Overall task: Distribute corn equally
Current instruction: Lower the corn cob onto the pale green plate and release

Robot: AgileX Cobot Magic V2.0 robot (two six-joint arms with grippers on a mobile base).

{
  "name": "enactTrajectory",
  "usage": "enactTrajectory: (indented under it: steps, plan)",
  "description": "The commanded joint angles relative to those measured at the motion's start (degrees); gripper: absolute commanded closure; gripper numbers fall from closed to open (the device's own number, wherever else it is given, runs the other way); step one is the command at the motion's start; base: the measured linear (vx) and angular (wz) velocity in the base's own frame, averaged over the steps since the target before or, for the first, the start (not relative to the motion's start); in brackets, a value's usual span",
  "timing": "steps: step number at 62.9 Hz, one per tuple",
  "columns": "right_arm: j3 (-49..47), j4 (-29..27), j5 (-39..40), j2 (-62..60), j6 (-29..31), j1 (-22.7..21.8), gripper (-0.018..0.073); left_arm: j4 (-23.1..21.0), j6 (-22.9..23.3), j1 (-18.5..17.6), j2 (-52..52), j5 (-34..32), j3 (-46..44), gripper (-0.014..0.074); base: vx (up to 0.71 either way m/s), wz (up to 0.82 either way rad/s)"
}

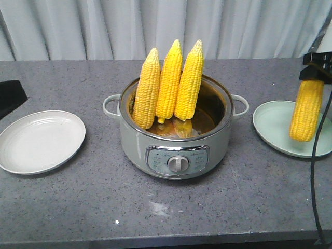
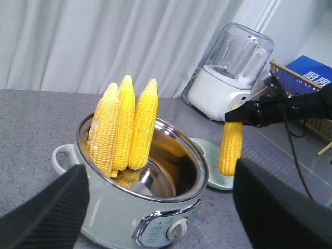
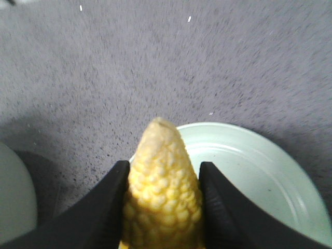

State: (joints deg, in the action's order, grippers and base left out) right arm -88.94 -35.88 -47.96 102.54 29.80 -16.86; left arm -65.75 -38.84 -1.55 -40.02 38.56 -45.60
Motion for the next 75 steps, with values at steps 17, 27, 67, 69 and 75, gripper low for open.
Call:
enactTrajectory:
  steps: [17, 27, 67, 69, 75]
  plan:
    - [-1.75, -5.61, 2.58, 1.39, 3.04, -0.28, 0.0559, -2.88, -0.21, -0.01, -0.09, -1.18, -1.98, 0.0038, 0.0, 0.0]
    - [-1.91, -5.49, 2.39, 1.73, 2.84, -0.28, 0.0536, -2.88, -0.21, -0.01, -0.09, -1.18, -1.98, 0.0038, 0.0, 0.0]
    - [-2.36, -5.14, 3.9, 1.54, 5.89, -0.28, 0.0097, -3.04, -0.21, -0.01, -0.09, -0.94, -1.98, 0.0038, 0.0, 0.0]
    - [-2.8, -5.01, 3.9, 1.48, 5.89, -0.28, 0.0096, -3.04, -0.21, -0.01, -0.09, -0.94, -1.98, 0.0038, 0.0, 0.0]
    - [-5.1, -4.81, 2.92, 1.02, 5.69, -0.28, 0.0096, -3.49, -0.21, -0.01, -0.36, -1.21, -1.98, 0.0038, 0.0, 0.0]
